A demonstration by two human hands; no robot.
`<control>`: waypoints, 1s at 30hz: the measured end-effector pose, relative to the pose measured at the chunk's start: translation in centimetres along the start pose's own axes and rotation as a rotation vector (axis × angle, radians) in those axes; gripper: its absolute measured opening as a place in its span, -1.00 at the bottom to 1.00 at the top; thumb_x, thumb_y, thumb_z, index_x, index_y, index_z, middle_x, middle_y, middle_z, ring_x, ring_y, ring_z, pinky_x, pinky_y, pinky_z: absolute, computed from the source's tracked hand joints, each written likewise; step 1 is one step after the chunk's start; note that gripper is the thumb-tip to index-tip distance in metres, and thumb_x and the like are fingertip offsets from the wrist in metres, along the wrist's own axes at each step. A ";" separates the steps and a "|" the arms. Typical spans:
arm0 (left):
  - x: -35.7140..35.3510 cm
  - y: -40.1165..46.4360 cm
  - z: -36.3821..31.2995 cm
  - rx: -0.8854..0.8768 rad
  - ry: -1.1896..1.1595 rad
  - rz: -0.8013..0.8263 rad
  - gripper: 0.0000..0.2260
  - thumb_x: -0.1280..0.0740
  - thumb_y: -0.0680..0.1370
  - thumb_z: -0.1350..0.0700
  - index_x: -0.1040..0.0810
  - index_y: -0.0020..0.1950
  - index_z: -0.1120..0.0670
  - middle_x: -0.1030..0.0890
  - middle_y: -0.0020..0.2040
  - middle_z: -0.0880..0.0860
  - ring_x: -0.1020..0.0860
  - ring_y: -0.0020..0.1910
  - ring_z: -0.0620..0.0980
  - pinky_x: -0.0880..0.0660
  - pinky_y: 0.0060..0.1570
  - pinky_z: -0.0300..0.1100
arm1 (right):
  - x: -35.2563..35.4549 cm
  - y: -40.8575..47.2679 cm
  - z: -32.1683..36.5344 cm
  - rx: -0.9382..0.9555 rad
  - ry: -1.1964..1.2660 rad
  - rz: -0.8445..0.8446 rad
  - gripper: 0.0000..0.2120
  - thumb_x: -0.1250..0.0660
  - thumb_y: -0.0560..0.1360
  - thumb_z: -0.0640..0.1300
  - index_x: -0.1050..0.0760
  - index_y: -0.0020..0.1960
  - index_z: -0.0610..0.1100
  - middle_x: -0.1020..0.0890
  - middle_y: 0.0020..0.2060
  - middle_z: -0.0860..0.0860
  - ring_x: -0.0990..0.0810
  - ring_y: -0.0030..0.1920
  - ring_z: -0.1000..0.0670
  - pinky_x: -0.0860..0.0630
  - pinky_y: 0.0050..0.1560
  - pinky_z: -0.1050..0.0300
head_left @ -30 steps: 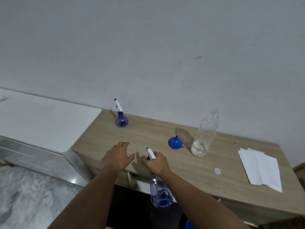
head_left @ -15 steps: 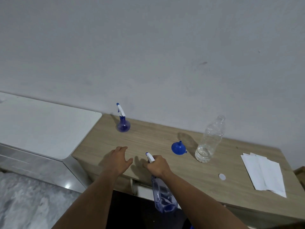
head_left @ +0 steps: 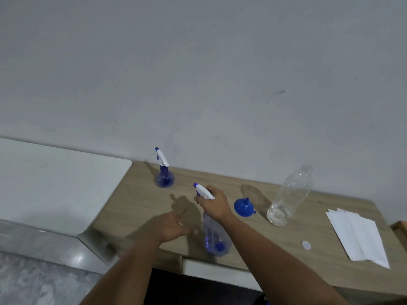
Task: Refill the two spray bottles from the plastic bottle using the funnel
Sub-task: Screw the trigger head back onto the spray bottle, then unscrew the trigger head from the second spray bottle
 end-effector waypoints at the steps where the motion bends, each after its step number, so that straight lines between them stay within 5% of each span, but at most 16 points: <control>1: -0.2 0.5 -0.9 -0.026 -0.072 0.029 -0.17 -0.63 0.18 -0.27 -0.38 0.38 -0.23 -0.51 0.25 -0.26 -0.52 0.31 -0.10 -0.47 0.31 -0.10 | 0.1 0.7 1.1 0.030 0.067 -0.012 -0.92 -0.52 0.46 -0.11 -0.62 -0.14 -0.04 -0.62 -0.33 0.06 -0.55 -0.30 0.10 -0.46 -0.21 0.18; 5: 1.0 3.0 -5.3 -0.155 -0.269 0.011 -0.25 -0.65 0.24 -0.11 -0.49 0.36 0.00 -0.60 0.25 -0.08 -0.58 0.23 -0.09 -0.55 0.24 -0.07 | 0.2 4.0 5.4 0.133 0.222 -0.044 -0.84 -0.57 0.47 -0.05 -0.67 -0.06 -0.11 -0.67 -0.15 -0.22 -0.56 -0.25 0.02 -0.47 -0.19 0.11; 7: 2.5 4.6 -6.5 -0.167 -0.312 -0.087 -0.41 -0.64 0.28 0.02 -0.53 0.25 0.07 -0.63 0.14 -0.02 -0.61 0.13 -0.04 -0.58 0.16 -0.04 | 0.1 5.8 6.9 0.158 0.247 -0.065 -0.78 -0.61 0.43 0.00 -0.67 -0.02 -0.07 -0.70 -0.12 -0.15 -0.66 -0.16 -0.04 -0.56 -0.13 0.05; 11: 6.0 7.9 -7.1 -0.188 -0.182 -0.319 -0.58 -0.59 0.36 0.13 -0.51 0.13 -0.08 -0.56 -0.09 -0.19 -0.55 -0.09 -0.15 -0.45 -0.17 -0.37 | 0.3 8.9 6.8 0.154 0.117 -0.156 -0.61 -0.64 0.33 0.06 -0.58 0.08 0.07 -0.70 -0.05 0.12 -0.68 -0.06 0.10 -0.62 -0.07 0.24; 16: 5.6 13.9 -6.1 -0.186 0.042 -0.287 -0.84 -0.40 0.56 -0.04 -0.41 0.01 -0.15 -0.49 -0.19 -0.24 -0.49 -0.17 -0.26 -0.48 0.01 -0.14 | -0.1 11.9 3.5 0.128 -0.047 -0.182 -0.68 -0.60 0.44 -0.04 -0.66 0.16 -0.05 -0.74 -0.03 0.09 -0.70 -0.03 0.10 -0.62 0.02 0.20; 21: 5.3 17.2 -3.7 -0.154 -0.103 -0.439 -0.52 -0.51 0.43 0.03 -0.45 0.31 0.01 -0.56 -0.03 -0.06 -0.55 -0.08 0.00 -0.48 -0.08 -0.11 | -2.0 15.2 0.6 0.110 -0.017 -0.171 -0.73 -0.59 0.47 -0.12 -0.69 0.16 -0.06 -0.76 -0.05 0.06 -0.71 -0.02 0.11 -0.63 0.03 0.14; 25: 5.1 17.8 -3.0 -0.171 -0.114 -0.406 -0.58 -0.47 0.46 0.15 -0.48 0.29 0.04 -0.63 0.07 0.03 -0.61 0.06 0.09 -0.47 -0.03 -0.18 | -2.8 15.7 -0.8 0.107 0.033 -0.183 -0.66 -0.58 0.49 -0.15 -0.65 0.24 -0.12 -0.73 0.00 0.09 -0.68 -0.01 0.24 -0.56 0.00 0.28; 27: 5.2 16.5 -2.9 -0.219 -0.089 -0.388 -0.57 -0.50 0.45 0.08 -0.48 0.28 0.01 -0.62 0.14 0.00 -0.59 0.14 0.01 -0.48 0.12 -0.16 | -2.8 15.0 -0.6 0.111 0.055 -0.188 -0.56 -0.59 0.48 -0.16 -0.60 0.32 -0.11 -0.72 0.13 0.07 -0.66 0.12 0.20 -0.57 0.06 0.22; 30: 6.9 12.8 -1.0 -0.212 0.017 -0.578 -0.56 -0.48 0.44 -0.13 -0.49 0.26 -0.03 -0.59 0.17 -0.04 -0.53 0.12 -0.08 -0.46 0.09 -0.16 | -1.7 11.8 -1.4 0.054 0.102 -0.406 -0.60 -0.59 0.47 -0.09 -0.58 0.27 -0.01 -0.67 0.14 0.10 -0.62 0.16 0.10 -0.61 0.07 0.14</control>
Point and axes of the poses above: each hand's wrist, its own y-axis towards the middle knuckle, its own x-axis out of the back of the hand, z = x × y, the point moved 7 cm from there along y, towards the middle knuckle
